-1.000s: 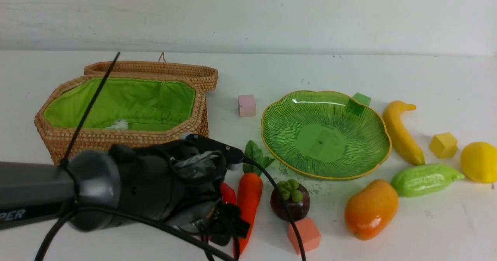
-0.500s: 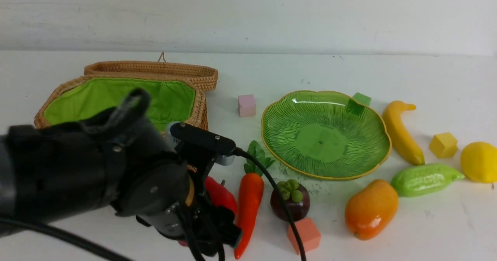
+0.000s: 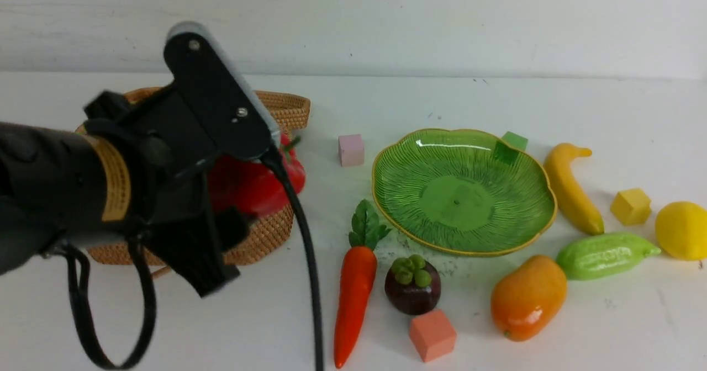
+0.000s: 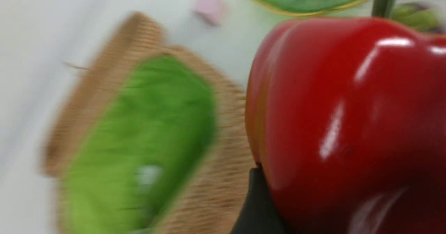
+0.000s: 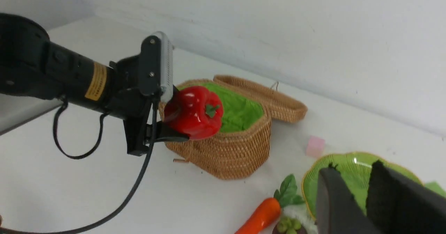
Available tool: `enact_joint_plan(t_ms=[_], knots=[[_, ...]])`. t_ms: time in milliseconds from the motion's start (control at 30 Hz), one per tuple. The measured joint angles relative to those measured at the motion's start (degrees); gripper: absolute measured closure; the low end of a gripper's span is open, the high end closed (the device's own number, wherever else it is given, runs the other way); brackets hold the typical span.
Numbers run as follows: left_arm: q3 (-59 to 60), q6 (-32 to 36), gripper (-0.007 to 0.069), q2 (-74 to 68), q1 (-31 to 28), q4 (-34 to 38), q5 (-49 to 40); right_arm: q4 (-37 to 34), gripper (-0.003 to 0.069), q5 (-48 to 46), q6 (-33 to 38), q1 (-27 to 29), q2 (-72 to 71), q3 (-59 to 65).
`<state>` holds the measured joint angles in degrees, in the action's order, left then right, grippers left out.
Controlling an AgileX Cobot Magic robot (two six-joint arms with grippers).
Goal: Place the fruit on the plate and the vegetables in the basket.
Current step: Grab a mountain bell pepper with your left arm and put it into the left basket
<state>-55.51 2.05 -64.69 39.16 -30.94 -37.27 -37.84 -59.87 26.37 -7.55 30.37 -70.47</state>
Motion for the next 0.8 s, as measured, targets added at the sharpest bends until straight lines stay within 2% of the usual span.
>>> enact_joint_plan(t_ms=[167,267,400,600,800], knots=[[0.1,0.6,0.0089,-3.6,-10.1,-11.7,8.2,-3.4,0.049,0.7,2.8,0.0,1.1,0.0],[0.1,1.0,0.0089,-7.1,-16.0,-14.6,15.4,-3.4,0.0487,0.7,3.1,0.0,1.7,0.0],[0.1,1.1,0.0089,-11.9,-20.8,-17.2,19.6,-3.4,0.0479,0.7,3.1,0.0,1.8,0.0],[0.1,1.0,0.0089,-18.1,-23.9,-20.4,21.4,-3.4,0.0477,-0.4,3.2,0.0,1.9,0.0],[0.1,-3.3,0.0089,-18.4,-24.0,-20.9,22.8,-3.4,0.0477,-1.5,3.2,0.0,1.9,0.0]])
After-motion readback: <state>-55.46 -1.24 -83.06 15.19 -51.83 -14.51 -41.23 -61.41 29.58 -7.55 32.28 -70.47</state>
